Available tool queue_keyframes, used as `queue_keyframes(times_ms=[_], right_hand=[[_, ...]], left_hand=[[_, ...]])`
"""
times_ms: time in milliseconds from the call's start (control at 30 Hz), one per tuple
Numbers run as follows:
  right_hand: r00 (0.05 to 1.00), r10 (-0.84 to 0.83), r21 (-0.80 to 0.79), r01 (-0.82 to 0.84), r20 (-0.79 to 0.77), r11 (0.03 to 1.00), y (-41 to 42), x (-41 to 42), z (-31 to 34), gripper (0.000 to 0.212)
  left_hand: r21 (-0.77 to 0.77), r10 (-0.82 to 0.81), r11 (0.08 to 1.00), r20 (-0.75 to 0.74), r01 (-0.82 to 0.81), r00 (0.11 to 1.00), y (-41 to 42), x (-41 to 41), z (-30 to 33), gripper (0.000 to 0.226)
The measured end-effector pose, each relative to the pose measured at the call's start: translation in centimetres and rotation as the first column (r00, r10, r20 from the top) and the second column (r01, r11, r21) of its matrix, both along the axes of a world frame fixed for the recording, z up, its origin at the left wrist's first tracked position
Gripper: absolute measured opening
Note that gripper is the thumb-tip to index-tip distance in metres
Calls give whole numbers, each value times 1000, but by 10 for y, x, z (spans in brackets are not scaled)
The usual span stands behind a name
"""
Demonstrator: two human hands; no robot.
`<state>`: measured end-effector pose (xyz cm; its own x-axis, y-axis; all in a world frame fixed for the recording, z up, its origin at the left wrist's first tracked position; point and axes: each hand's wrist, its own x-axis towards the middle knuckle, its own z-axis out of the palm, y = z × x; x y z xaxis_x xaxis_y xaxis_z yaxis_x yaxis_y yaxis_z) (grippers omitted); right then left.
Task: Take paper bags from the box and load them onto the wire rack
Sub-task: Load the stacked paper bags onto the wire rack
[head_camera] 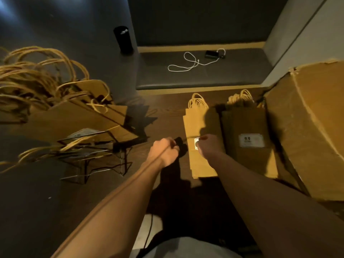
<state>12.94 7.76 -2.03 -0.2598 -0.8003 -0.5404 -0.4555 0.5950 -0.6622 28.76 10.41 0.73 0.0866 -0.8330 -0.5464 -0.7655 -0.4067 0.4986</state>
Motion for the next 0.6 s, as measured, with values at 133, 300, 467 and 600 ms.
queue_keyframes(times_ms=[133, 300, 467, 600], right_hand=[[995, 4, 35, -1, -95, 999, -14, -42, -5, 25], [995, -38, 89, 46, -92, 995, -34, -62, -16, 34], [995, -35, 155, 48, -89, 987, -49, -67, -21, 47], [996, -49, 176, 60, -68, 983, -58, -65, -28, 45]], left_hand=[[48, 56, 997, -80, -52, 995, -21, -29, -16, 39], [98, 92, 992, -117, -81, 989, -41, -53, -31, 41], [170, 191, 971, -135, -167, 972, -56, -71, -40, 57], [233, 318, 933, -183, -273, 930, -66, -78, -52, 58]])
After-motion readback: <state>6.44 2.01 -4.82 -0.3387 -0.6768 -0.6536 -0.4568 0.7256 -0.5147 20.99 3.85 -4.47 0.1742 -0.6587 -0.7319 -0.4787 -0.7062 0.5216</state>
